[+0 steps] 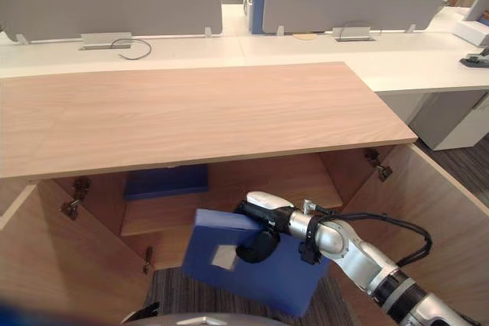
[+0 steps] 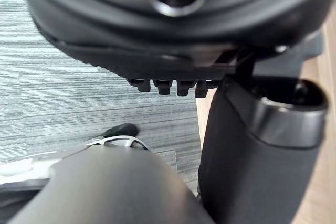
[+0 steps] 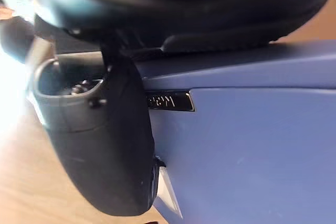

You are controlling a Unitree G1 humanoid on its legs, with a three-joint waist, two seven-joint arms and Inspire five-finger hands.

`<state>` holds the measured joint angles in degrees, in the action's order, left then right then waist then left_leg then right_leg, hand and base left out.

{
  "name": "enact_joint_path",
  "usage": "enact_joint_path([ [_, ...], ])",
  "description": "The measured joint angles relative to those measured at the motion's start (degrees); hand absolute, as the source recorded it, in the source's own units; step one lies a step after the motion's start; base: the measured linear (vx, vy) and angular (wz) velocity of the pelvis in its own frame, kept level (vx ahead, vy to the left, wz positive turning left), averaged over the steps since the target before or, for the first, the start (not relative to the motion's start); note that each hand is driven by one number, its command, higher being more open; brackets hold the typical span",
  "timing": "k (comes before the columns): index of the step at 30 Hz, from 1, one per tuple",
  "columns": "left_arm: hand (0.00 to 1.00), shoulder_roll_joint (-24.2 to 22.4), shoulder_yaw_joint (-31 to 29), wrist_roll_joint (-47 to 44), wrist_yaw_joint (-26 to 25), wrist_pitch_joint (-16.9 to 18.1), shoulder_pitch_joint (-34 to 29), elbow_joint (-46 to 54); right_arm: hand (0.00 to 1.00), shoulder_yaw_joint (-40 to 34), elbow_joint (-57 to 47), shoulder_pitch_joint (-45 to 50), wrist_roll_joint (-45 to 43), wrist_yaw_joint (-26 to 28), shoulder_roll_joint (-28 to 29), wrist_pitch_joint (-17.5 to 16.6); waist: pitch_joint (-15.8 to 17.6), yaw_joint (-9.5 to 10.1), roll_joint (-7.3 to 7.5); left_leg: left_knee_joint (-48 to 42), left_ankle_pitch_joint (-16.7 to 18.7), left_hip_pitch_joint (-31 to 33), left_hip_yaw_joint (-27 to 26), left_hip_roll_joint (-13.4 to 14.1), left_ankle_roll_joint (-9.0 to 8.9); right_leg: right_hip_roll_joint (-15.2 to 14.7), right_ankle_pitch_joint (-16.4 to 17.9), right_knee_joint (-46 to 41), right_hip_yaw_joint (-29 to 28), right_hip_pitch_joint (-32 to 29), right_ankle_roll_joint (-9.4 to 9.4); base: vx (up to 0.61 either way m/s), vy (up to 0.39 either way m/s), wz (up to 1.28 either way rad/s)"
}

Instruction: Walk over to the cabinet, pick up the folder, carry it to the office cabinet, place the folder inside the office cabinet, then close the office cabinet door

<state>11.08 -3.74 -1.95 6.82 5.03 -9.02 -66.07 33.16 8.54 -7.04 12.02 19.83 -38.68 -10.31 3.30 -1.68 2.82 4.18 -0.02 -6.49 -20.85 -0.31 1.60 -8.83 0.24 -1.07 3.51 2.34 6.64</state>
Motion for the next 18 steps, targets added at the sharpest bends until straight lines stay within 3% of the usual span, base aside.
enact_joint_path([
  [3,1.00,-0.41,-0.02,0.50,-0.81,-0.08,0.00,1.52,0.00,-7.08,12.20,0.10,2.07,-2.96,6.86,2.33,0.62,0.24,-0.54,0.13,-0.35,0.77,1.16,-0.04,0.03,-0.10,0.01,0.40,1.15,-0.03,-0.01,-0.01,-0.011,0.19],
  [6,1.00,-1.57,-2.15,0.53,-2.23,-0.25,-0.05,2.21,0.00,-23.90,24.04,0.08,-1.10,-10.35,17.08,6.46,1.22,1.16,-1.25,0.72,-0.60,0.81,1.47,0.00,-0.09,0.14,0.00,0.80,1.50,-0.01,0.00,0.03,-0.010,0.05],
  [8,1.00,-2.37,-3.73,0.46,-3.68,-0.69,-0.24,2.59,0.00,-35.49,27.68,0.05,-11.17,-17.43,23.95,8.76,1.58,1.25,-1.76,0.71,-0.60,1.09,2.22,0.13,-0.08,0.35,-0.02,1.11,1.62,0.06,-0.02,0.04,-0.020,0.01],
  [9,1.00,-2.50,-3.95,0.42,-4.11,-0.84,-0.26,2.95,0.00,-37.69,27.75,0.05,-14.58,-19.01,25.43,8.87,1.90,1.24,-1.91,0.50,-0.59,1.24,2.30,0.23,-0.07,0.41,-0.03,1.00,1.61,0.02,-0.03,0.00,0.000,0.00],
  [10,1.00,-2.62,-4.20,0.20,-4.92,-1.04,-0.11,4.29,0.00,-41.28,27.73,-0.48,-22.40,-22.25,28.31,8.51,3.50,1.16,-1.88,-3.34,1.26,3.10,2.58,0.98,-0.17,0.46,-0.03,-0.12,1.48,-0.64,-0.04,-0.04,-0.052,-0.05],
  [11,1.00,-3.15,-4.60,-0.61,-5.76,-1.06,0.79,6.09,0.00,-43.06,27.22,-1.45,-31.27,-25.22,30.44,6.85,6.27,1.42,-2.26,-12.62,5.38,7.43,2.83,3.30,-0.23,1.06,0.14,-2.92,1.13,-2.02,-0.33,-0.06,-0.064,-0.09],
  [12,1.00,-3.49,-4.95,-1.03,-6.12,-1.04,1.26,6.86,0.00,-43.65,26.32,-1.68,-35.21,-26.29,31.42,6.21,7.60,1.59,-2.87,-16.93,7.14,9.26,3.22,4.60,-0.42,1.53,0.54,-4.73,1.01,-2.74,-0.83,-0.10,-0.071,-0.18],
  [14,1.00,-5.23,-6.68,-3.19,-7.20,-0.99,1.63,10.38,0.00,-43.28,19.95,-1.54,-49.90,-29.26,35.70,3.01,11.67,1.60,-4.91,-30.60,13.47,14.40,4.15,8.88,-0.83,2.78,6.50,-17.37,0.45,-8.13,-1.60,-0.10,-0.039,-0.20],
  [18,1.00,-5.81,-6.57,-4.80,-8.20,-0.56,2.97,14.32,0.00,-40.52,8.89,-1.39,-62.36,-29.79,39.44,-2.12,13.97,2.37,-4.96,-46.38,20.93,23.90,4.80,10.81,-0.40,1.37,17.04,-38.17,-1.21,-20.46,-1.22,-0.16,-0.053,-0.03],
])
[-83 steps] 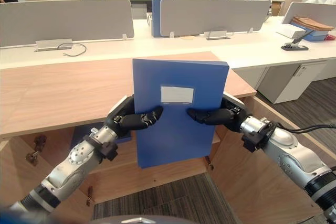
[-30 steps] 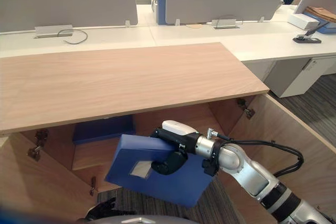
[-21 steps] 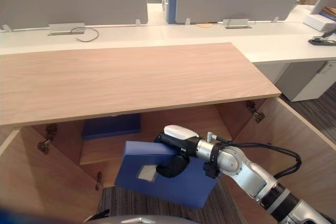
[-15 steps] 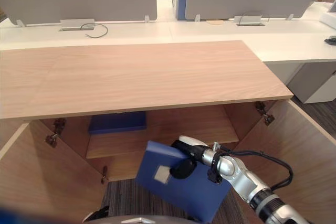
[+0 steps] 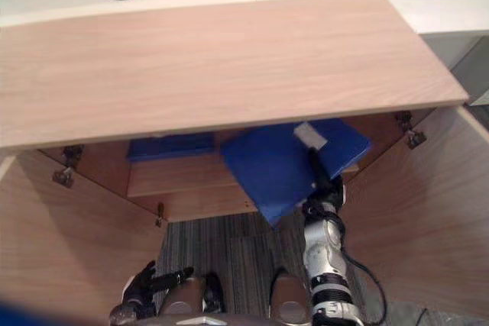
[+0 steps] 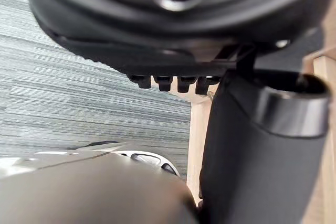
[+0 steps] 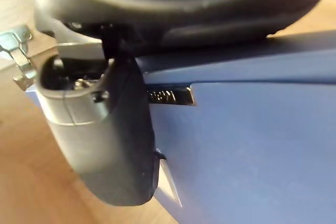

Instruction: Walk over to the cabinet, pick up the folder, carry it to the office cabinet, place the folder inside the office cabinet, then close the office cabinet door

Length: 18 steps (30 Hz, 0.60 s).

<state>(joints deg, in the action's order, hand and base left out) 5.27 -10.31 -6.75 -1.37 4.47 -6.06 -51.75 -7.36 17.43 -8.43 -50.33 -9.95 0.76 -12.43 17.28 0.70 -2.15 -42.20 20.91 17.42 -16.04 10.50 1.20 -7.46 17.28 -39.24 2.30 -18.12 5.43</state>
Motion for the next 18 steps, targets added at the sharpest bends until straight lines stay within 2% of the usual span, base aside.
enact_joint_path([
  [3,1.00,-0.59,-0.09,-1.50,-1.23,-0.01,0.99,1.71,0.00,1.53,-5.53,-0.04,-4.78,-0.07,0.51,-2.47,1.32,0.84,-0.49,-9.61,4.39,5.76,1.73,0.72,-0.04,-1.32,5.20,-10.94,-0.08,-5.94,0.07,-0.16,-0.054,0.16],
  [7,1.00,-0.74,-0.98,-2.79,-1.44,0.12,2.00,4.41,0.00,1.63,-7.13,-1.42,-6.37,-0.48,0.87,-4.67,2.37,2.00,0.20,-19.38,7.93,12.76,2.95,1.19,0.04,-2.58,9.64,-21.92,-1.05,-13.26,-0.12,-0.10,-0.027,0.09],
  [12,1.00,-1.08,-2.69,-4.27,-1.89,0.52,4.05,7.50,0.00,1.00,-7.54,-5.17,-6.13,-3.31,0.22,-4.60,4.72,2.44,0.49,-30.54,11.91,21.45,4.52,1.96,0.59,-3.36,14.35,-33.42,-2.14,-21.84,0.15,-0.01,0.040,0.05],
  [18,1.00,-1.17,-4.19,-7.55,-1.98,1.05,6.82,8.16,0.00,0.00,-6.25,-13.04,-6.05,-7.01,-5.46,-3.55,6.38,2.79,0.60,-39.06,14.86,28.97,5.75,1.92,1.10,-4.42,17.81,-42.07,-3.06,-29.07,0.61,0.02,0.077,0.07],
])
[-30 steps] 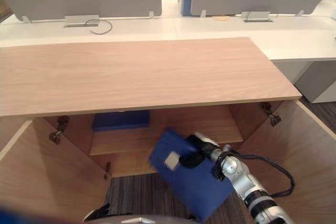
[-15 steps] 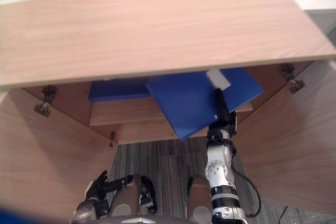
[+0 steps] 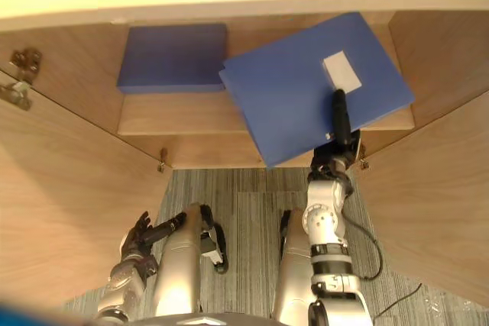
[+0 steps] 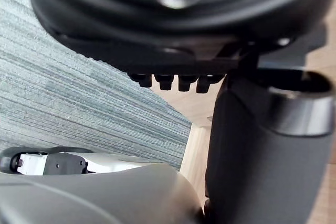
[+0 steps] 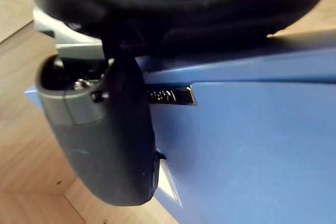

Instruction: Walk over to the cabinet, pick up the folder, carry it to the office cabinet, place the folder inside the office cabinet, then close the office cabinet door

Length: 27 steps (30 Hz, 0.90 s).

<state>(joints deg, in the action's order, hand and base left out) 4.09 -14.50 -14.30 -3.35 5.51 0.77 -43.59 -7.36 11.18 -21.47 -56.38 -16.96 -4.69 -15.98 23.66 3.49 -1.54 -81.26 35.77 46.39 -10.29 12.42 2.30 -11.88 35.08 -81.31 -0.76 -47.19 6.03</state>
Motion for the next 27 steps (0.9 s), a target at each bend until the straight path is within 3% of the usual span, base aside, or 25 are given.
enact_joint_path([
  [7,1.00,0.01,0.46,-3.50,-0.09,0.15,0.24,1.06,0.00,-2.02,11.64,-16.81,-3.79,-1.78,-6.30,1.83,0.30,0.94,-0.03,-2.52,0.61,3.07,1.10,-0.35,0.17,-0.46,0.62,-2.14,0.42,-2.23,0.19,0.02,0.056,0.06],
  [11,1.00,-0.11,0.79,-4.98,-0.44,0.21,0.24,1.27,0.00,-8.42,20.66,-27.37,-12.69,-2.32,-7.13,2.07,0.33,2.48,-0.10,-2.64,0.55,3.92,1.56,-1.16,0.27,-1.37,1.04,-2.38,0.91,-2.56,0.26,0.05,0.026,0.11],
  [18,1.00,-0.66,2.63,-5.44,-0.82,0.22,0.23,2.37,0.00,-14.85,29.69,-36.39,-22.93,-5.73,-9.38,1.31,0.91,3.46,-1.19,-3.59,0.54,4.84,2.98,-2.83,0.29,-3.29,2.58,-3.57,2.19,-1.82,0.26,0.06,-0.002,0.17],
  [19,1.00,-0.61,3.07,-5.43,-0.99,0.22,0.23,2.59,1.00,-16.15,31.02,-37.22,-23.10,-6.39,-9.60,1.20,0.92,3.78,-1.20,-3.69,0.55,4.84,3.16,-2.95,0.28,-3.45,2.81,-3.76,2.38,-1.67,0.18,0.04,-0.025,0.09],
  [24,1.00,-0.80,5.70,-5.43,-1.40,0.23,0.07,4.39,1.00,-16.79,34.72,-40.36,-23.85,-9.06,-13.79,1.84,1.42,4.42,-3.04,-5.30,0.57,6.42,4.61,-3.91,0.24,-4.54,3.84,-5.55,3.49,-1.88,0.02,0.02,-0.030,0.17],
  [27,1.00,-0.75,7.19,-5.44,-1.47,0.23,-0.98,6.62,1.00,-16.73,36.91,-41.60,-23.17,-10.10,-16.59,3.83,1.46,5.17,-3.23,-5.79,0.56,7.13,4.88,-4.24,0.24,-4.96,4.17,-6.30,3.66,-2.42,-0.04,0.02,-0.052,0.09],
])
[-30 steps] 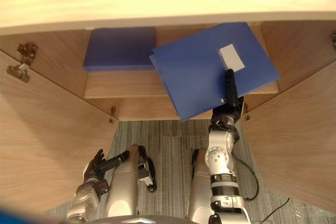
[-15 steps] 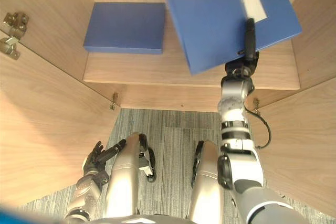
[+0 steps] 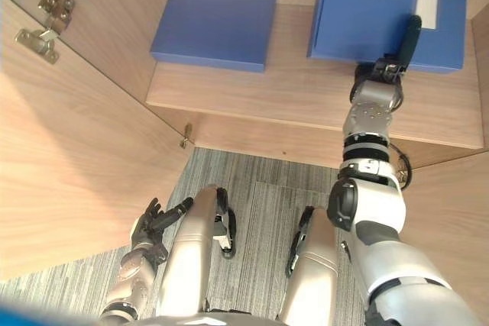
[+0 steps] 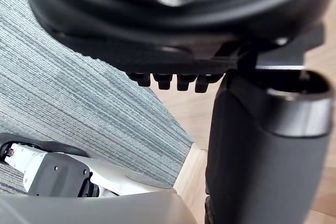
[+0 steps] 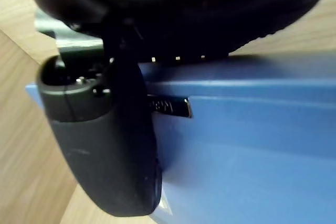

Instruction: Walk over to the cabinet, pick up the folder, carry it to the office cabinet, place the folder inside the office cabinet, then close the office cabinet door

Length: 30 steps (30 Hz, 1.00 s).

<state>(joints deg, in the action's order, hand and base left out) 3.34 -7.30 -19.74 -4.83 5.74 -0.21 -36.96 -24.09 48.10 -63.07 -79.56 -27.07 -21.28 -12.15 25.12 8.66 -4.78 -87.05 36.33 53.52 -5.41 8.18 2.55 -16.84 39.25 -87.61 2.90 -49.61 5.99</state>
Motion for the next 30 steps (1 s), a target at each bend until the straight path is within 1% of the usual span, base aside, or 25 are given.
enact_joint_path([
  [2,1.00,0.08,1.09,0.00,-0.04,0.00,-1.21,2.06,1.00,0.17,0.70,-0.81,1.50,-0.15,-1.50,1.73,0.09,0.14,-0.33,-0.33,0.00,0.46,0.07,0.00,0.00,-0.02,0.05,-0.31,-0.02,-0.39,0.02,0.02,-0.038,0.01],
  [4,1.00,0.50,3.71,-0.24,-0.39,-0.02,-2.88,5.26,1.00,0.34,2.16,-1.29,5.26,-0.55,-3.90,4.51,0.49,0.23,-1.13,-0.65,0.00,0.59,0.12,-0.02,0.00,-0.09,0.07,-0.58,-0.05,-0.43,0.05,0.02,-0.035,0.01],
  [9,1.00,2.08,7.57,-1.12,-0.13,-0.10,-7.24,10.78,1.00,0.58,5.23,-1.27,9.91,-0.64,-8.07,8.30,0.94,0.17,-2.14,-0.70,0.00,0.63,0.12,-0.01,0.00,-0.08,0.10,-0.77,-0.12,-0.58,0.05,0.01,-0.036,0.00],
  [12,1.00,2.90,8.59,-1.31,-0.03,-0.27,-8.74,12.41,1.00,0.56,5.25,-1.24,10.06,-0.63,-8.98,9.42,0.90,0.05,-2.21,-0.54,0.00,0.58,0.03,0.20,0.00,0.14,0.10,-0.71,-0.20,-0.71,0.04,0.03,-0.045,-0.04],
  [15,1.00,3.80,9.53,-2.20,0.11,-1.97,-10.32,13.97,1.00,0.53,5.48,-0.88,10.95,-0.31,-9.83,10.58,0.87,-0.01,-2.25,-0.17,0.00,0.01,-0.33,0.45,0.00,0.40,0.09,-0.49,-0.52,-0.64,0.04,0.04,-0.053,-0.06],
  [17,1.00,5.94,11.08,-2.26,0.22,-5.19,-12.47,14.32,1.00,0.43,5.57,-0.03,11.86,0.53,-10.33,11.76,0.90,-0.04,-2.31,0.47,0.01,-0.79,-0.39,0.72,-0.02,0.72,0.08,0.21,-0.39,0.10,0.02,0.04,-0.050,-0.06],
  [18,1.00,6.33,11.41,-2.26,0.23,-5.95,-13.34,14.34,1.00,0.43,5.57,0.38,12.57,0.91,-10.52,12.25,0.90,-0.06,-2.31,0.71,0.01,-1.08,-0.40,0.82,-0.02,0.80,0.06,0.50,-0.29,0.39,0.04,0.05,-0.053,-0.05],
  [20,1.00,7.14,12.45,-2.30,0.29,-7.75,-16.66,15.25,1.00,0.26,5.62,2.54,16.03,2.36,-11.14,14.42,0.89,-0.07,-2.32,1.63,0.03,-2.50,-0.52,1.05,-0.06,0.99,0.04,1.60,0.00,1.87,0.05,0.06,-0.049,-0.03],
  [21,1.00,7.36,12.84,-2.30,0.33,-7.84,-17.33,15.74,1.00,0.34,5.61,3.23,17.79,3.15,-11.30,15.20,0.89,-0.02,-2.32,1.90,0.04,-2.97,-0.61,1.10,-0.08,1.03,0.03,1.87,0.03,2.32,0.04,0.06,-0.040,-0.03],
  [23,1.00,7.74,13.44,-2.31,0.83,-8.67,-19.83,18.86,1.00,0.46,5.69,5.81,23.10,6.85,-11.93,18.14,0.88,0.00,-2.34,3.23,0.05,-5.09,-1.08,1.30,-0.10,1.14,-0.09,3.17,0.16,4.14,-0.04,0.06,-0.039,-0.05],
  [24,1.00,7.83,13.56,-2.30,1.12,-8.75,-20.23,19.52,1.00,0.54,5.73,6.54,24.54,8.09,-12.16,18.87,0.87,0.01,-2.35,3.59,0.05,-5.64,-1.19,1.32,-0.10,1.14,-0.10,3.48,0.18,4.63,-0.04,0.06,-0.039,-0.05],
  [25,1.00,7.88,13.67,-2.30,2.06,-8.76,-20.94,20.47,1.00,0.61,6.14,7.79,30.64,11.92,-12.81,20.99,0.81,-0.01,-2.44,4.17,0.06,-6.62,-1.34,1.37,-0.13,1.19,-0.11,4.08,0.26,5.56,-0.03,0.06,-0.039,-0.02],
  [26,1.00,7.89,13.68,-2.24,2.62,-8.87,-21.27,20.90,1.00,0.62,6.60,8.61,35.26,15.09,-13.33,22.25,0.76,-0.13,-2.50,4.59,0.07,-7.18,-1.34,1.37,-0.15,1.21,-0.12,4.54,0.40,6.17,-0.03,0.06,-0.038,-0.01],
  [28,1.00,8.04,13.68,-2.19,2.86,-9.66,-21.44,21.43,1.00,0.99,6.73,10.45,43.05,21.14,-14.81,23.83,0.75,-0.10,-2.51,5.24,0.07,-7.86,-1.33,1.39,-0.16,1.22,-0.18,5.22,0.75,6.94,-0.05,0.06,-0.032,0.01],
  [29,1.00,8.04,13.69,-2.16,2.86,-9.89,-21.59,21.82,1.00,1.10,6.75,10.65,44.54,22.37,-15.17,24.11,0.76,-0.11,-2.51,5.31,0.07,-7.88,-1.31,1.39,-0.16,1.22,-0.18,5.30,0.88,7.00,-0.05,0.06,-0.033,0.02],
  [30,1.00,8.03,13.70,-1.85,3.02,-10.19,-21.87,22.25,1.00,1.06,6.83,11.05,47.16,24.74,-15.59,24.42,0.76,-0.12,-2.51,5.42,0.06,-8.03,-1.26,1.38,-0.17,1.13,-0.19,5.46,1.14,7.29,-0.05,0.07,-0.028,0.03],
])
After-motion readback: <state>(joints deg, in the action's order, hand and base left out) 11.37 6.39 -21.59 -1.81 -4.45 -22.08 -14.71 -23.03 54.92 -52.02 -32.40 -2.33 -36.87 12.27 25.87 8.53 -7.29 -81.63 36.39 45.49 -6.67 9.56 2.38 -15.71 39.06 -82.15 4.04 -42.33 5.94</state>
